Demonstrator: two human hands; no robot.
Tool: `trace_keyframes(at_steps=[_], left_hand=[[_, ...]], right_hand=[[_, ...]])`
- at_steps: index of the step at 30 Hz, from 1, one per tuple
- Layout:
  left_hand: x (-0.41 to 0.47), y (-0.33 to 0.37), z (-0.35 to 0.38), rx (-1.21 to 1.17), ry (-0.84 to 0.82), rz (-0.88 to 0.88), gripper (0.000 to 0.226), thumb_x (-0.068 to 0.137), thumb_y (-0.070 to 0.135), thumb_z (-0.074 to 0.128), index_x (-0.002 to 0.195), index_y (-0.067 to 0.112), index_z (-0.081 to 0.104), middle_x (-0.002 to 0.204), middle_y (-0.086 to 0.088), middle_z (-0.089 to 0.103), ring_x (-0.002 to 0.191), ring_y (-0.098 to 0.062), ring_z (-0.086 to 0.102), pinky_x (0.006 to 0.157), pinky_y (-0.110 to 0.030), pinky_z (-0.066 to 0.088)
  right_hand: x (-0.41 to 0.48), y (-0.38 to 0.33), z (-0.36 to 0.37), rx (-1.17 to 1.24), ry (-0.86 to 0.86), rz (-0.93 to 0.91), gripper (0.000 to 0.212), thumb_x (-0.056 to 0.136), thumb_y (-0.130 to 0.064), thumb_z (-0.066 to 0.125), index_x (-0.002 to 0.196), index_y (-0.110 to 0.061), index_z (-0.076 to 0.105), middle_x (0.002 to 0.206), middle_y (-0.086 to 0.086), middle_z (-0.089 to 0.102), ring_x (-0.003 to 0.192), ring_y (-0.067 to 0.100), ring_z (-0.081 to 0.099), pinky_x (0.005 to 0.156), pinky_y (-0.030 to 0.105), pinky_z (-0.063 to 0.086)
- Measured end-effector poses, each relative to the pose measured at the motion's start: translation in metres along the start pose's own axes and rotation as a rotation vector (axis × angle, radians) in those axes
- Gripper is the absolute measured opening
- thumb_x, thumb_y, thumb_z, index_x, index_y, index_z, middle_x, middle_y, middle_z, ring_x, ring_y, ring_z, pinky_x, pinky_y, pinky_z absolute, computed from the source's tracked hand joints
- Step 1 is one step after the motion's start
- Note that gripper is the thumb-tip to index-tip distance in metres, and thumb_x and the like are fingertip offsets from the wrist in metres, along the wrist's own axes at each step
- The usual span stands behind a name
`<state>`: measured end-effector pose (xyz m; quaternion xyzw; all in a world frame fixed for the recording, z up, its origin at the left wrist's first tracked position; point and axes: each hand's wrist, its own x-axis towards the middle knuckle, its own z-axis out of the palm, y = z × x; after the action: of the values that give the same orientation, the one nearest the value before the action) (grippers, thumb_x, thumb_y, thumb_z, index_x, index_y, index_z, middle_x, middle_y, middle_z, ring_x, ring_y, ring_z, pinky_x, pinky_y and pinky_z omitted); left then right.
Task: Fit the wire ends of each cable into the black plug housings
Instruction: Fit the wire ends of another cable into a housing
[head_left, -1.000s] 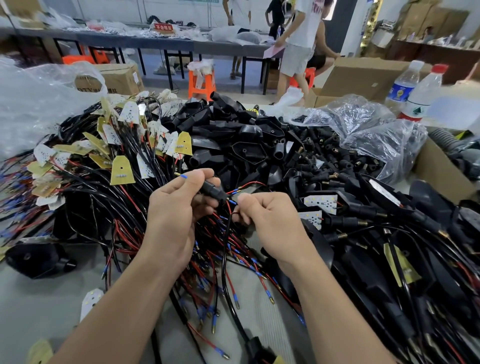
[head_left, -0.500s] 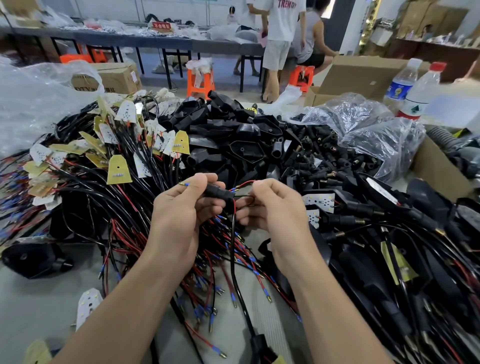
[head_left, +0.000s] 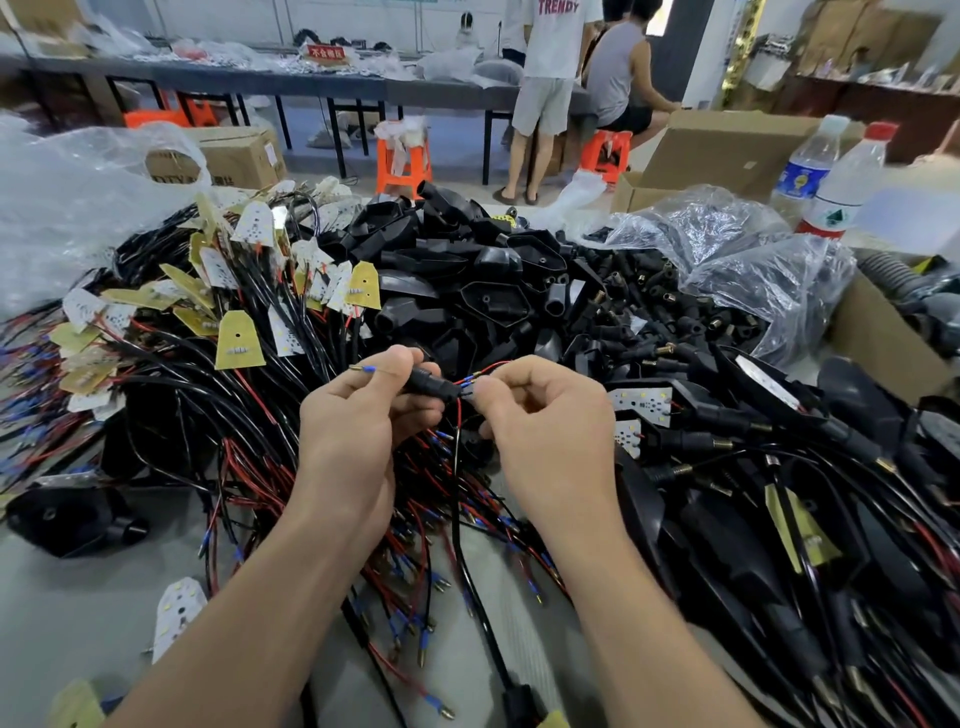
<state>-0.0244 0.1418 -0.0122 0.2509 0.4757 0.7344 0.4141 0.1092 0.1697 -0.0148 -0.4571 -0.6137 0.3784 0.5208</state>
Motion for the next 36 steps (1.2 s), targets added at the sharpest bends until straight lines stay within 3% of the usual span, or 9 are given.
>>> trace_keyframes(at_steps=[8,12,15,18,21,24,27,36], left_hand=[[-0.002,-0.001,0.004,-0.034,-0.099,-0.096,0.027,0.086,0.033,0.067,0.092,0.008,0.073,0.084,-0.007,0.078,0.059,-0.009,0.069,0.058,-0.018,0.058],[0.001,0.003,0.001,-0.061,-0.057,-0.077,0.025,0.102,0.027,0.059,0.093,0.010,0.074,0.076,-0.002,0.075,0.057,-0.006,0.066,0.057,-0.016,0.056],[0.000,0.005,0.001,-0.090,-0.045,-0.096,0.028,0.104,0.029,0.057,0.091,0.011,0.075,0.065,0.005,0.069,0.053,-0.005,0.063,0.055,-0.014,0.055],[-0.001,0.005,0.002,-0.078,-0.043,-0.081,0.036,0.101,0.028,0.060,0.074,0.016,0.082,0.069,0.001,0.072,0.054,-0.005,0.065,0.055,-0.015,0.055],[-0.002,0.006,0.003,-0.063,-0.067,-0.059,0.025,0.087,0.032,0.068,0.072,0.017,0.082,0.078,-0.005,0.076,0.056,-0.007,0.067,0.056,-0.017,0.057],[-0.003,0.007,0.002,-0.024,-0.078,-0.025,0.021,0.075,0.035,0.073,0.072,0.017,0.081,0.081,-0.008,0.077,0.054,-0.009,0.066,0.054,-0.018,0.056],[-0.003,0.007,0.000,-0.018,-0.076,-0.021,0.021,0.073,0.038,0.075,0.071,0.018,0.082,0.080,-0.007,0.077,0.053,-0.009,0.063,0.054,-0.016,0.055],[-0.006,0.003,0.003,0.104,-0.112,0.022,0.020,0.080,0.036,0.074,0.072,0.019,0.083,0.079,-0.008,0.077,0.054,-0.010,0.065,0.054,-0.018,0.055]], right_hand=[[-0.005,-0.003,0.004,0.021,0.053,0.079,0.017,0.088,-0.023,0.072,0.072,-0.019,0.073,0.058,-0.001,0.068,0.054,0.013,0.063,0.059,0.032,0.050],[-0.001,-0.010,0.000,0.473,-0.180,0.333,0.026,0.101,-0.018,0.062,0.078,-0.009,0.070,0.071,0.007,0.070,0.055,0.013,0.055,0.055,0.025,0.044],[0.000,-0.010,-0.002,0.576,-0.273,0.363,0.025,0.101,-0.011,0.058,0.081,-0.010,0.072,0.075,0.009,0.071,0.057,0.013,0.055,0.053,0.020,0.044],[-0.001,-0.005,0.000,0.371,-0.167,0.234,0.020,0.090,-0.008,0.070,0.072,-0.013,0.077,0.069,0.011,0.072,0.055,0.015,0.057,0.053,0.025,0.044],[-0.001,-0.002,0.000,0.100,-0.046,0.106,0.006,0.080,-0.022,0.077,0.076,-0.022,0.080,0.064,-0.001,0.073,0.054,0.011,0.062,0.060,0.033,0.051],[-0.002,-0.002,-0.003,-0.111,-0.036,-0.030,0.007,0.079,-0.027,0.075,0.075,-0.024,0.079,0.061,-0.011,0.070,0.057,0.008,0.064,0.063,0.029,0.052],[-0.005,-0.006,-0.003,-0.303,-0.054,-0.151,0.013,0.081,-0.025,0.073,0.069,-0.019,0.074,0.058,-0.008,0.064,0.058,0.014,0.060,0.061,0.029,0.048],[-0.005,-0.008,-0.004,-0.405,-0.033,-0.066,0.019,0.076,-0.026,0.066,0.059,-0.018,0.062,0.049,-0.006,0.056,0.050,0.016,0.052,0.052,0.030,0.043]])
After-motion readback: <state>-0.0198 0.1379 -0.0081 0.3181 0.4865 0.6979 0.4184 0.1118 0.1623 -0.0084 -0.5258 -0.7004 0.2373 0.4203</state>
